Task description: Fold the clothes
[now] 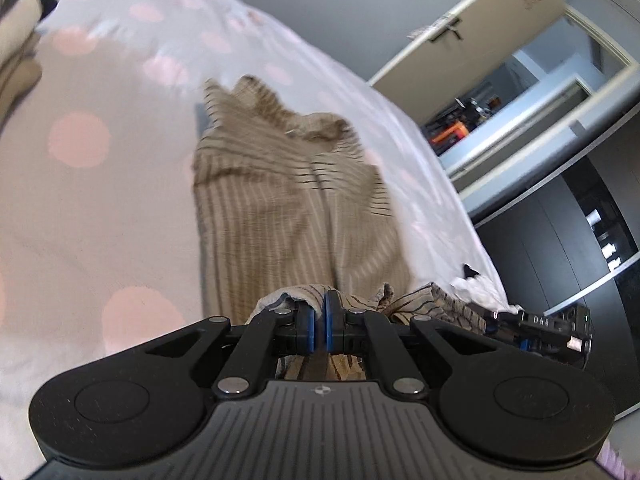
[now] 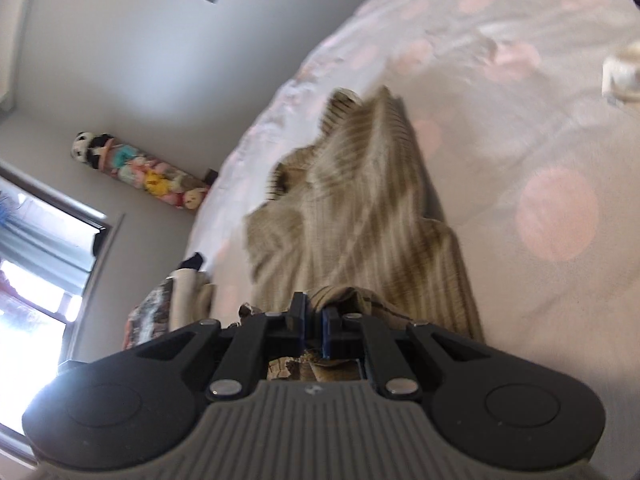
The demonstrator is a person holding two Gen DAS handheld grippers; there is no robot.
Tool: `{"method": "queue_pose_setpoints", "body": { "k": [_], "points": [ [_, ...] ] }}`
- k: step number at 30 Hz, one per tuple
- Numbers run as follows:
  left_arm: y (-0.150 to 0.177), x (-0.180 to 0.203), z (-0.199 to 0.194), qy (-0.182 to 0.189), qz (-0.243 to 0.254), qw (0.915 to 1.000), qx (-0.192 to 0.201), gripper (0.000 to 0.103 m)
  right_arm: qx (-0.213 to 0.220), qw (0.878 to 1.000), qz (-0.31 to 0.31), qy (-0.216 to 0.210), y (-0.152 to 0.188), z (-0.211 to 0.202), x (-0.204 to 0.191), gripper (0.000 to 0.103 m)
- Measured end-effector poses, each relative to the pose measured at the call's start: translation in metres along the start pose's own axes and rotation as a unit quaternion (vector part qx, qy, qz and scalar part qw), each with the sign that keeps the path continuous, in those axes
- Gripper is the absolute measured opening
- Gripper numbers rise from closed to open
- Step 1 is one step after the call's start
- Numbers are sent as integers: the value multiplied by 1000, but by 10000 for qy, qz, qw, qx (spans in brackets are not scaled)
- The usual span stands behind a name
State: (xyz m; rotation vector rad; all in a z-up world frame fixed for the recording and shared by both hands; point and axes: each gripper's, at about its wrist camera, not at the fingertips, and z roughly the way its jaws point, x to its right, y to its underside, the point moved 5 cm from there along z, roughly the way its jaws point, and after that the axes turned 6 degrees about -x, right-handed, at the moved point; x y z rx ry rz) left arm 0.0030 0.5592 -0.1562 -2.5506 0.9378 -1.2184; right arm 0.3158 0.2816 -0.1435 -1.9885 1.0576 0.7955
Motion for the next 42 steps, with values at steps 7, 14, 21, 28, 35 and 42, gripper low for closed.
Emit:
{"method": "queue_pose_setpoints", "body": {
  "k": [7,14,21,28,35,42],
  "points": [
    [1,-24,23,-200,-394,9989,144,24,40,9991,18,417,-1,29,21,45],
    [23,8,-13,-231,110,9987,431,57,453,9946,-682,635,18,2,-7,58],
    [73,26,-49,-656,366,9960,483,63,918,9881,-845,898,52,-46,-17,61],
    [128,10,-41,-1351,269,9903,-170,63,803,9776,-790,1781,85,-47,12,61],
    [146,1,-20,-1856,576,9783,-713,58,441,9583,-1562,2352,98,-11,10,57],
    [146,10,-3,-2074,1313,9673,-646,31,148,9584,-1434,2465,98,4,25,19]
  ]
}}
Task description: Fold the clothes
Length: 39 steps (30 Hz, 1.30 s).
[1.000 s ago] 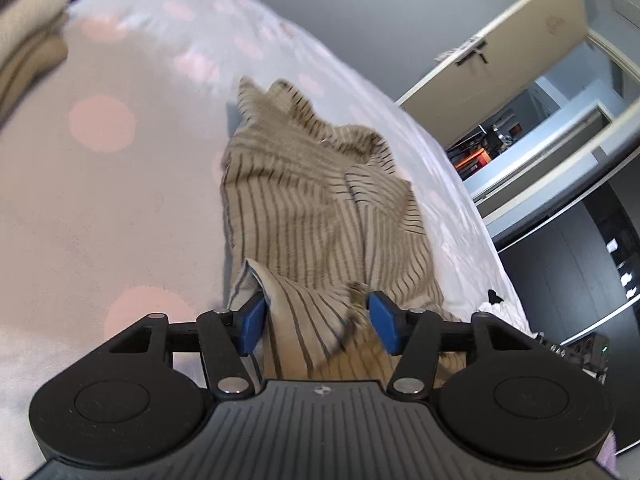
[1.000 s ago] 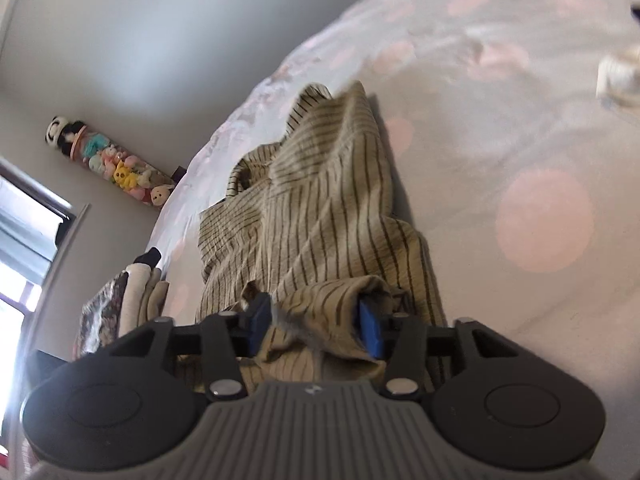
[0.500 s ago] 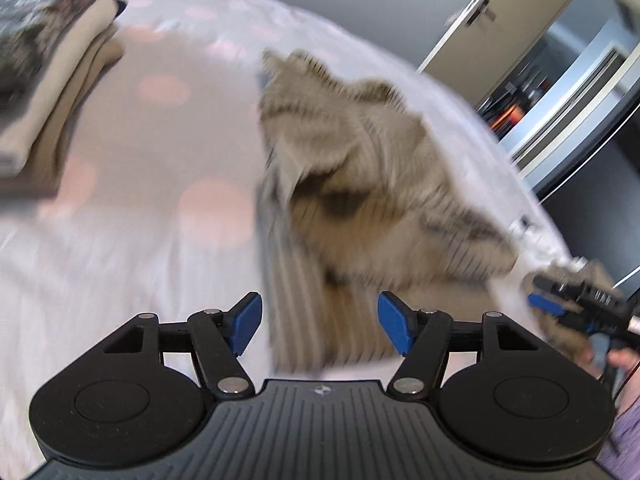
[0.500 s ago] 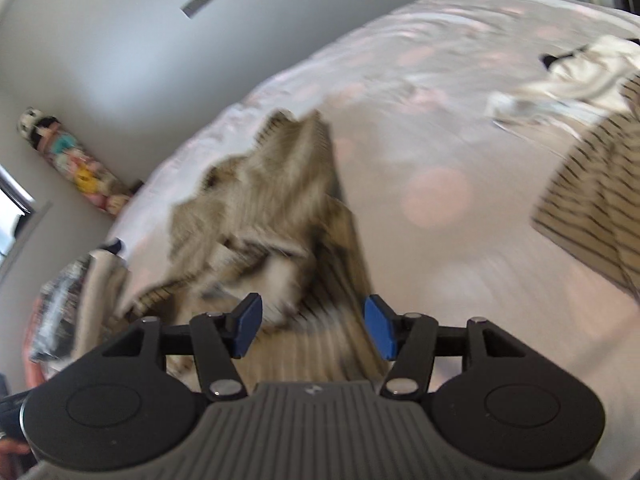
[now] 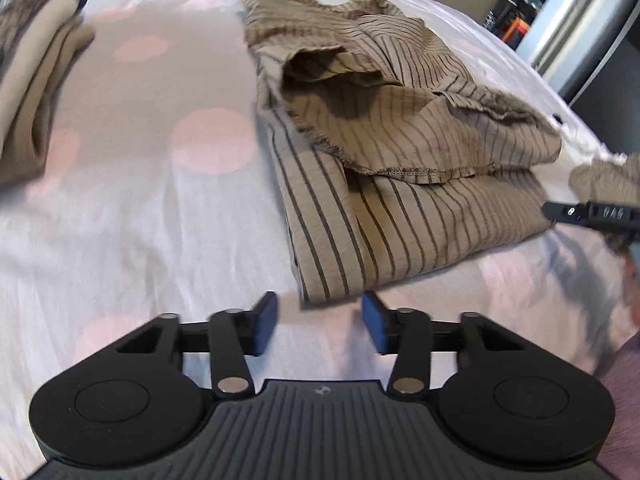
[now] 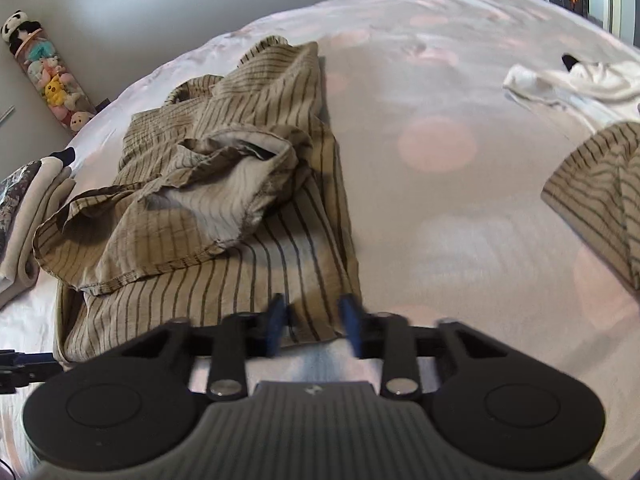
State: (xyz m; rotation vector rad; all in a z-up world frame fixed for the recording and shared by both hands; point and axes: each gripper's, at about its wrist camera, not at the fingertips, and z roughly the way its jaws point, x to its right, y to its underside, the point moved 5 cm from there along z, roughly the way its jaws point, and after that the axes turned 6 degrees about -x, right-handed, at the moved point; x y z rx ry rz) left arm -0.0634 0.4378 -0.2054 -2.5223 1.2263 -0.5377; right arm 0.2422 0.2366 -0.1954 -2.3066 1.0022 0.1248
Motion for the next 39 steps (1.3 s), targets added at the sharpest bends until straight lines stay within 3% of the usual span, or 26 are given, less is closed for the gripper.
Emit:
{"method": "queue_pose_setpoints", "body": {
  "k": [2,5,11,19,22,25,29,32,33,35,39],
  "points": [
    [-2,2,1,31,85,9999,43,16,-3,10000,17,-19,1,-1,1,6],
    [-3,6,0,-34,173,9998,95,4,61,9999,-11,102,1,-3,0,3],
    [-1,0,-11,-313,135,9992,196,0,108,9988,97,472,1,-5,7,1],
    [0,-23,-14,-795,-219,9965,153,0,47,9984,287,487,3,-2,15,0],
    [0,-29,-18,-1208,-267,9922,160,0,156,9948,379,936,2,-8,25,0],
    [-2,-34,-27,-1059,-448,9928,341,0,214,9952,736,613,2,-16,36,0],
    [-4,-14,-42,-1146,108,9911,661,1,400,9984,230,325,0,-25,15,5],
    [-5,11,-41,-1185,760,9873,735,17,576,9959,-575,394,2,-30,-13,9],
    [-5,19,-39,-1223,975,9850,732,21,622,9937,-830,422,3,-31,-21,13],
    [-4,36,-34,-1333,1403,9785,711,25,664,9881,-1293,496,4,-31,-36,33],
    [4,60,-21,-1541,2160,9621,631,39,567,9712,-2211,682,9,-28,-58,36]
  ]
}}
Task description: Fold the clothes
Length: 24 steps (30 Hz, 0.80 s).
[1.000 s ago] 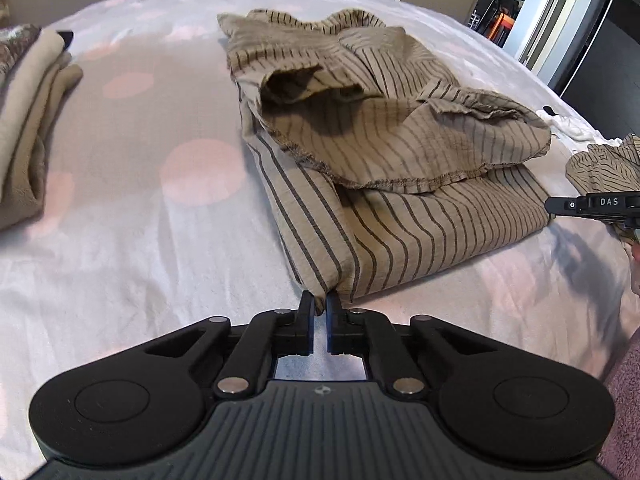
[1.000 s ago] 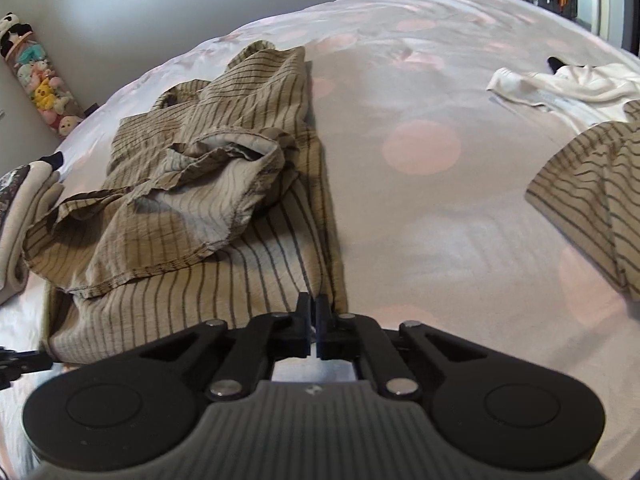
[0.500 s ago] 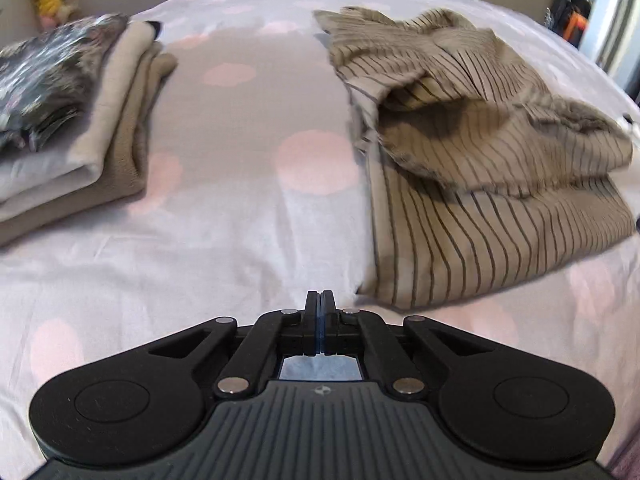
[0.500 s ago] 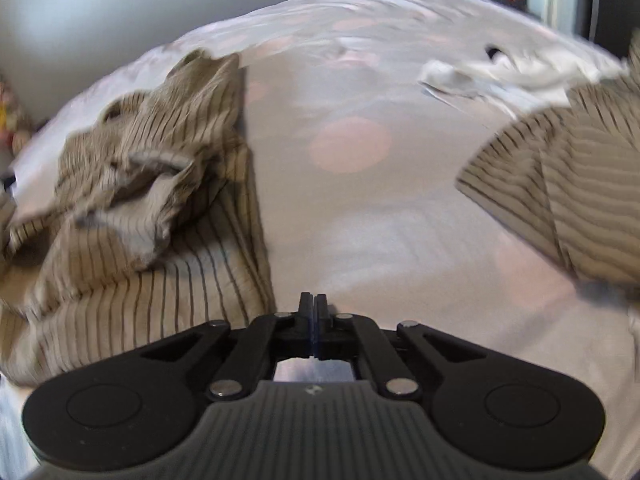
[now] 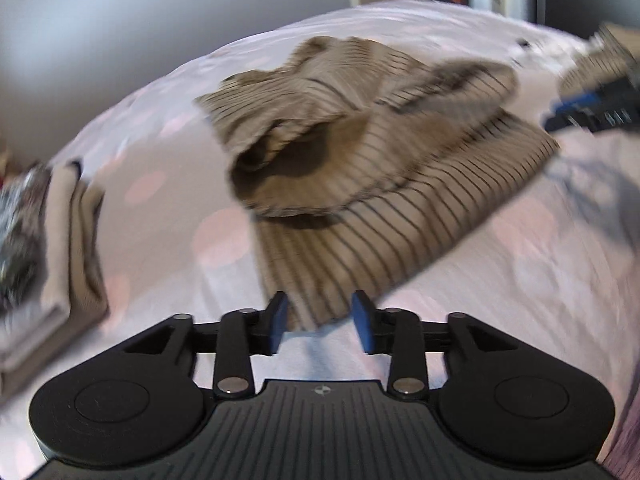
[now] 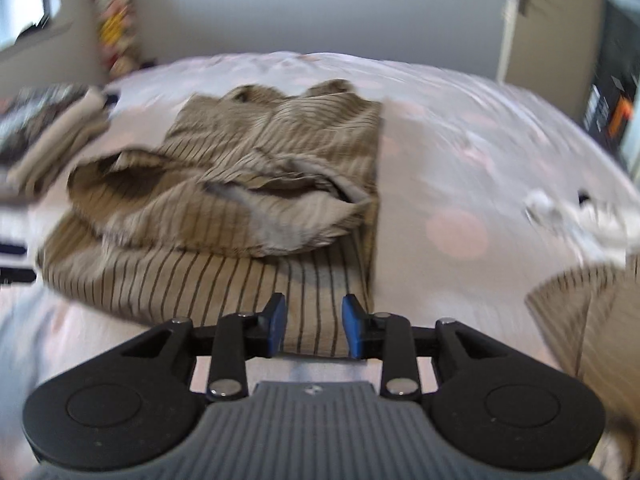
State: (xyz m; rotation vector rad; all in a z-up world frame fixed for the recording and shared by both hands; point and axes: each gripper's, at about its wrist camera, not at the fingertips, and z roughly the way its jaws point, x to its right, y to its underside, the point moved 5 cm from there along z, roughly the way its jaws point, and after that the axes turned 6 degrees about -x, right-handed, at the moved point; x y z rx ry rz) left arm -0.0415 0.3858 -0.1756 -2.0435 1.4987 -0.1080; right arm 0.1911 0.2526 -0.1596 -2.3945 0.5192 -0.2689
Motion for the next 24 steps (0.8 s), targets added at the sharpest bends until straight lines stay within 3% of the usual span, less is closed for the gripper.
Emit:
{"method": "queue_pose_setpoints", "body": {
  "k": [3,4,9,12,16,18,19,20,21,22,23,24],
  "points": [
    [1,19,8,-280,666,9974,-49,44,-118,9964,-840,82,-1,0,-17,40],
    [1,24,11,-351,853,9957,-85,44,-156,9929,-1172,124,1,2,-24,46],
    [4,42,31,-743,1578,9845,-202,45,-402,9642,-2568,515,22,19,-51,50],
    [5,49,43,-1026,1939,9755,-177,46,-632,9491,-2976,818,36,36,-57,50],
    [1,55,60,-1582,2389,9581,38,46,-470,9322,-3355,1273,37,50,-63,50],
    [-2,58,69,-1809,2560,9496,81,40,-368,9236,-3523,1463,37,58,-64,49],
    [-3,59,72,-1847,2604,9476,75,34,-299,9200,-3592,1540,37,61,-65,47],
    [-5,58,75,-1818,2602,9483,44,18,-256,9180,-3627,1582,37,63,-65,44],
    [-7,57,75,-1749,2551,9510,20,11,-252,9172,-3638,1601,36,65,-65,39],
    [-9,57,75,-1708,2499,9531,31,10,-248,9165,-3650,1621,35,66,-65,20],
    [-10,55,74,-1683,2462,9545,62,6,-251,9154,-3663,1651,35,68,-65,9],
    [-11,53,72,-1677,2438,9552,111,4,-242,9148,-3660,1690,34,69,-64,8]
  ]
}}
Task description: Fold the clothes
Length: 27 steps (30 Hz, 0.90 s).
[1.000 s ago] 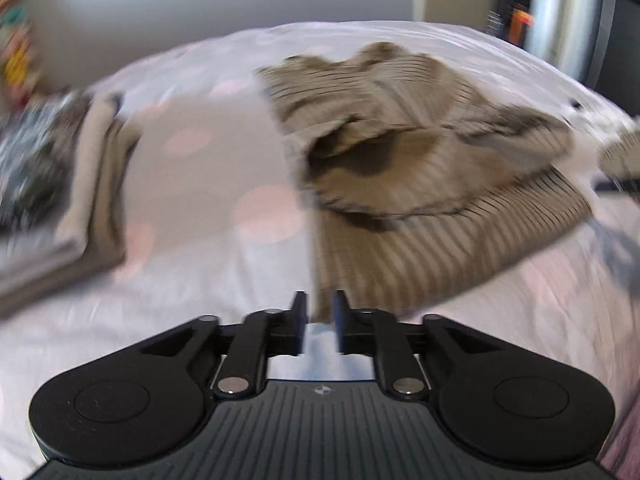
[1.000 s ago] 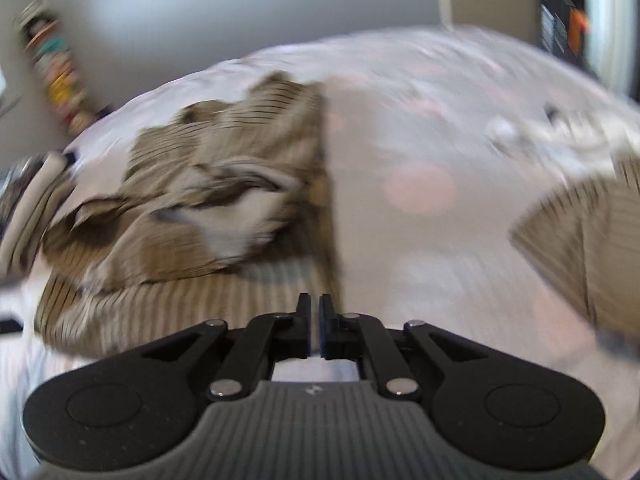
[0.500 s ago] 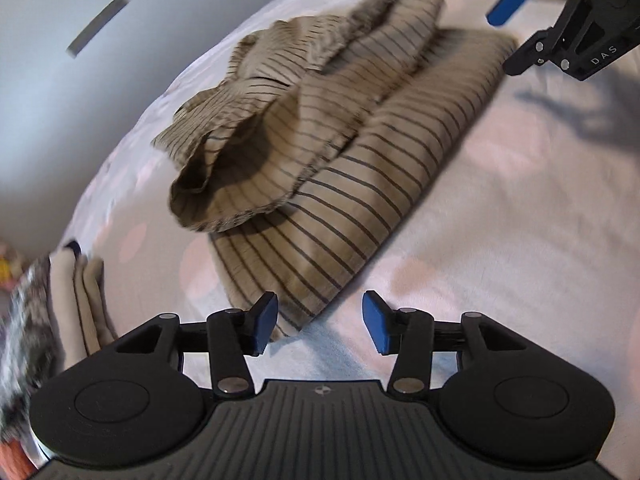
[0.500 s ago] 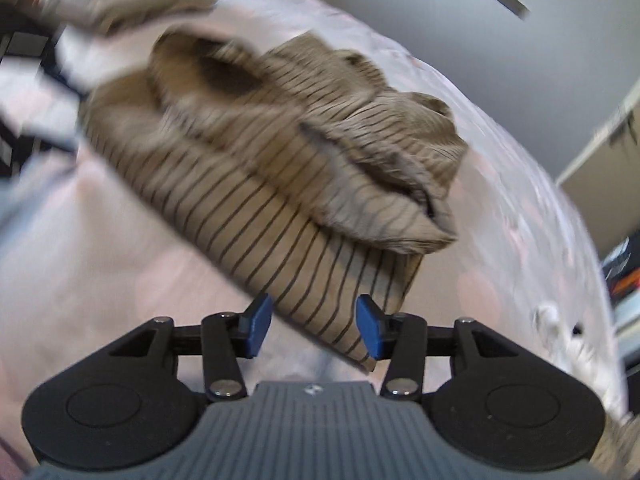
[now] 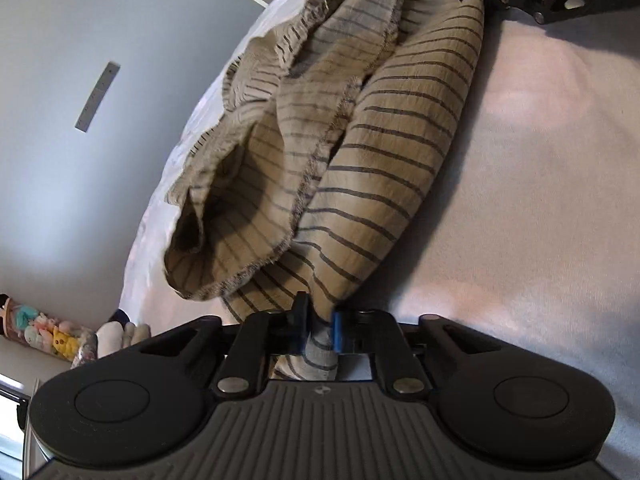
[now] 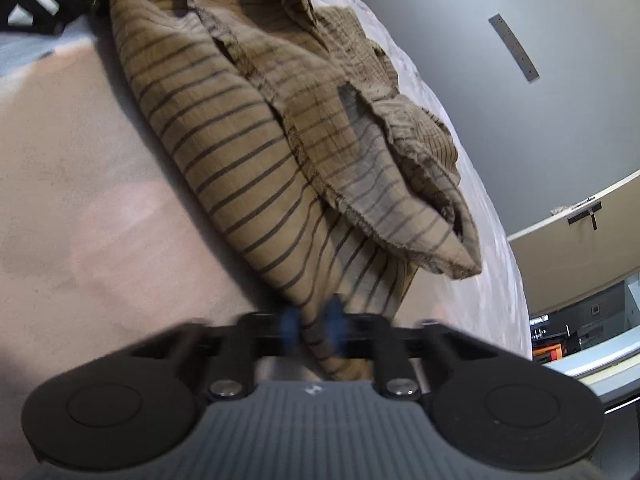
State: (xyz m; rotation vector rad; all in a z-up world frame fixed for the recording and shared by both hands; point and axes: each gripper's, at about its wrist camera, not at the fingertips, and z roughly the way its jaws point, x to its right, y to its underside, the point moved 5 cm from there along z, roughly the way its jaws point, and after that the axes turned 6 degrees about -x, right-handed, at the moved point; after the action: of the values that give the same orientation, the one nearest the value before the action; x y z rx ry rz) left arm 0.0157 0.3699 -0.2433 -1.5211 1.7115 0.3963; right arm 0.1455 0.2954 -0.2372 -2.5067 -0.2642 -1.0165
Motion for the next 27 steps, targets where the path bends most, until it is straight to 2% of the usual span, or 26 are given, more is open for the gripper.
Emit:
{"method": "queue_pose_setpoints", "body": {
  "k": [2,7,11,16,20,24,27],
  "points": [
    [-1,-8,-5,0,-113,9999,90,2,85,9999,97,69,-1,-4,6,5],
    [-5,-30,-32,62,-131,9995,281,2,290,9994,126,164,-6,-28,31,3],
    [-4,-48,-59,263,13,9990,357,1,314,9995,-17,-87,-8,-59,49,3],
    [10,-56,-96,711,331,9960,424,1,271,9979,-169,-568,0,-108,59,3],
    [26,-37,-117,1221,773,9891,276,1,93,9946,-323,-978,15,-136,46,3],
    [38,-22,-116,1698,1057,9798,77,1,-131,9900,-465,-1321,28,-145,23,3],
    [39,-17,-97,2042,1067,9729,-206,1,-310,9868,-404,-1538,28,-134,13,3]
  ]
}}
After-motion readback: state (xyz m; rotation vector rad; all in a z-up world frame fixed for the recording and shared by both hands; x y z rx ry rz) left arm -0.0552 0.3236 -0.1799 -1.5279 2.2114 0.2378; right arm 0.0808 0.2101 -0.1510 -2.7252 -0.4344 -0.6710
